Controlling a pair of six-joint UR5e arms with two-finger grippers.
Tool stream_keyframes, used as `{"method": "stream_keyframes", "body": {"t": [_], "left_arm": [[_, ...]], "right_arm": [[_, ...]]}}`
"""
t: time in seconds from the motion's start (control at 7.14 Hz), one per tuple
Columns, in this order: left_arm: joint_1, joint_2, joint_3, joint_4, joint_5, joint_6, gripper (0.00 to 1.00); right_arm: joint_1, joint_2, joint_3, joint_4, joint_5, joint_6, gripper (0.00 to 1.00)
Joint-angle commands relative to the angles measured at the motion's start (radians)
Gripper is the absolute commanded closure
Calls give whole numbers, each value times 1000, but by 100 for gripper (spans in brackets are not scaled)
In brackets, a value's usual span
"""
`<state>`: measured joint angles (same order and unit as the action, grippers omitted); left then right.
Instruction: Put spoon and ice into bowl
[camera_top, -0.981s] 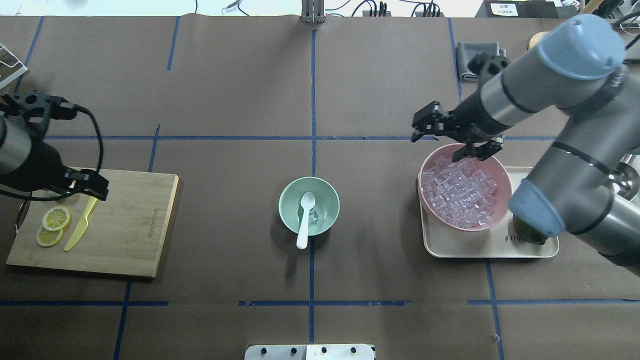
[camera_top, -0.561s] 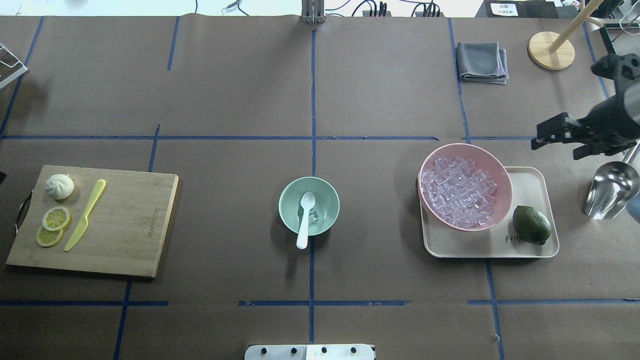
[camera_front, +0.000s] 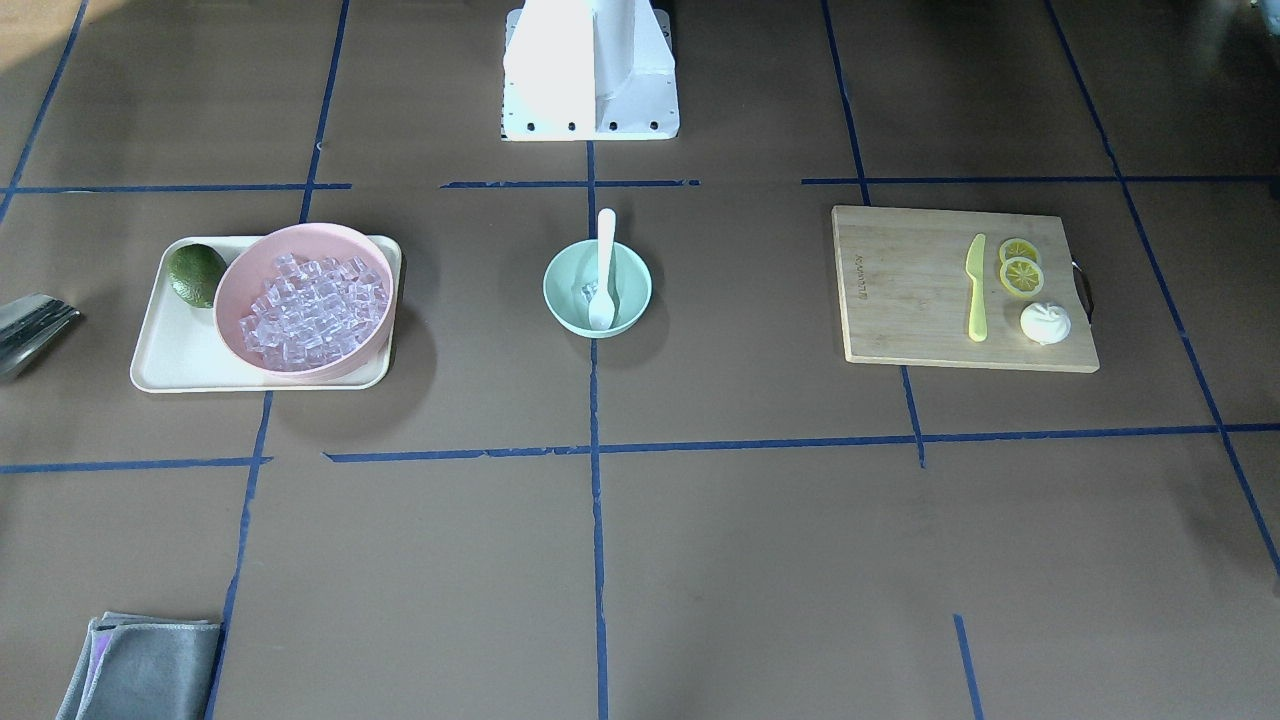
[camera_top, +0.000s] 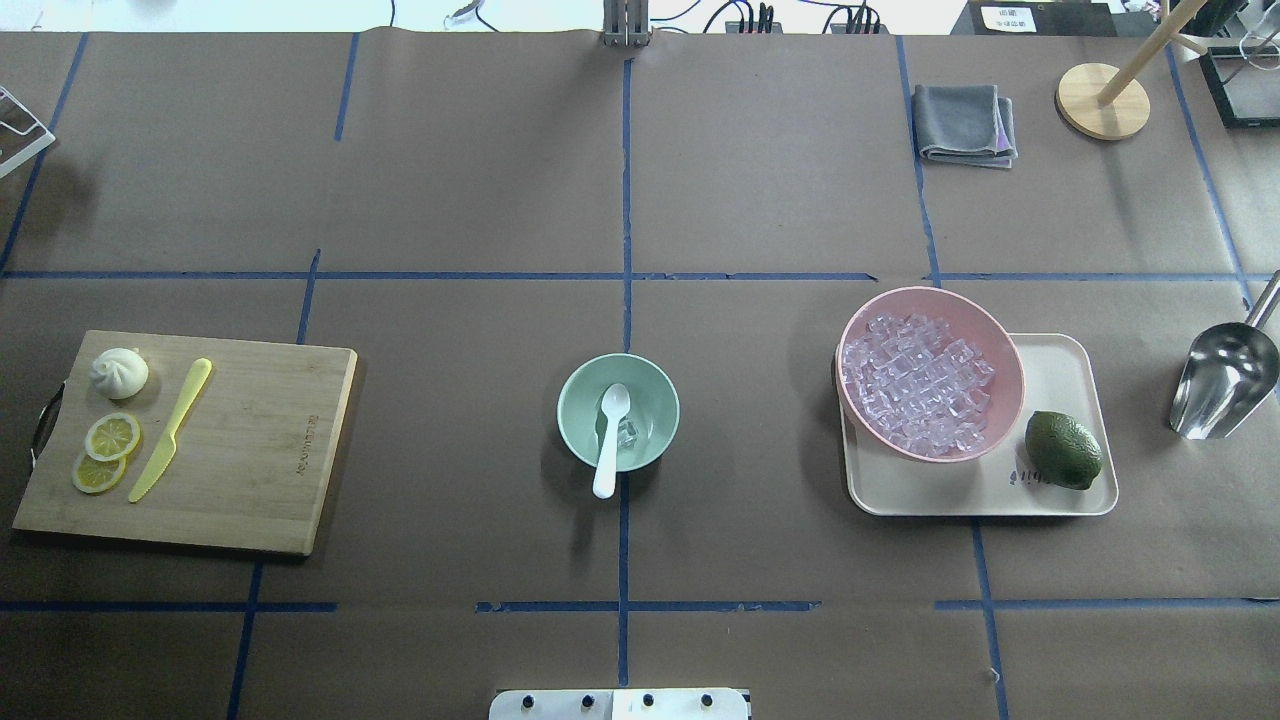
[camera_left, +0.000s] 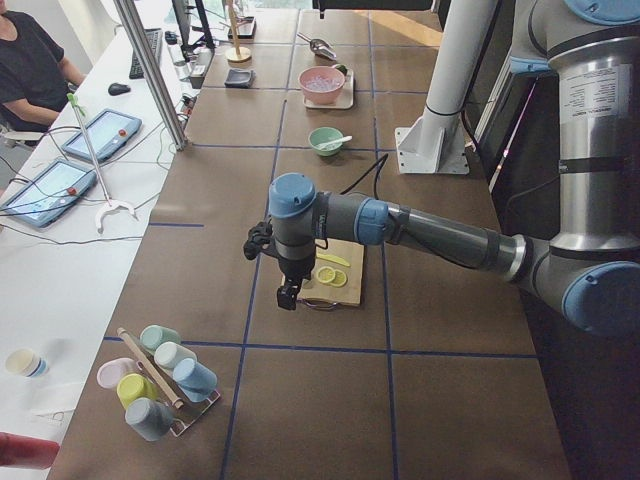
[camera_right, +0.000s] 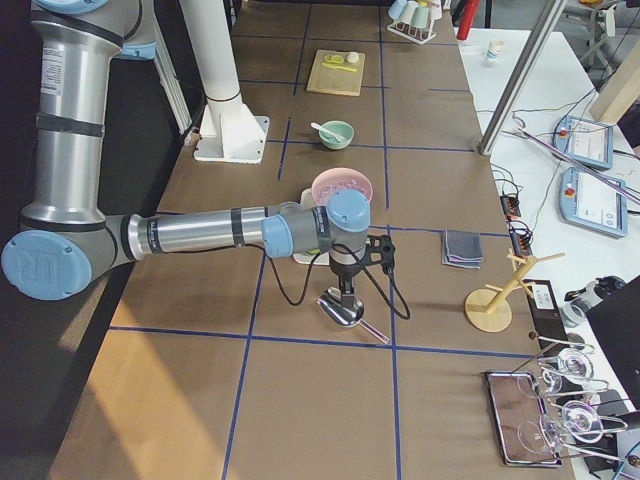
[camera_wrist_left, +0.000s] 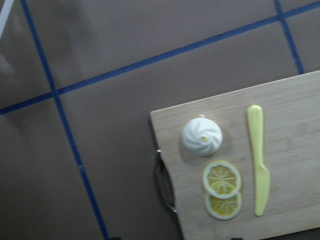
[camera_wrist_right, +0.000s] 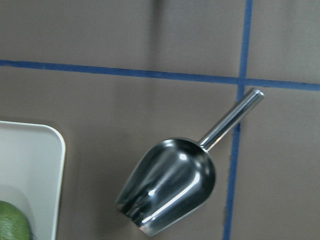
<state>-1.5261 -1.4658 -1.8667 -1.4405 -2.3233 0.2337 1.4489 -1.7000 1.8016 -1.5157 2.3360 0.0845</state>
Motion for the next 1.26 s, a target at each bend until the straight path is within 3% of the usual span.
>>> {"method": "stream_keyframes", "body": {"t": [0.0,0.42,1.12], "left_arm": [[-55,-16,84,-3,-71,18,0],[-54,-13,80,-11,-59,-148,0],[-54,37,71,-11,-64,-162,0]], "right_arm": [[108,54,-91,-127,-10,-259,1],[105,51,-80,-158,-15,-279,1],[94,57,-106,-158,-20,-278,1]]}}
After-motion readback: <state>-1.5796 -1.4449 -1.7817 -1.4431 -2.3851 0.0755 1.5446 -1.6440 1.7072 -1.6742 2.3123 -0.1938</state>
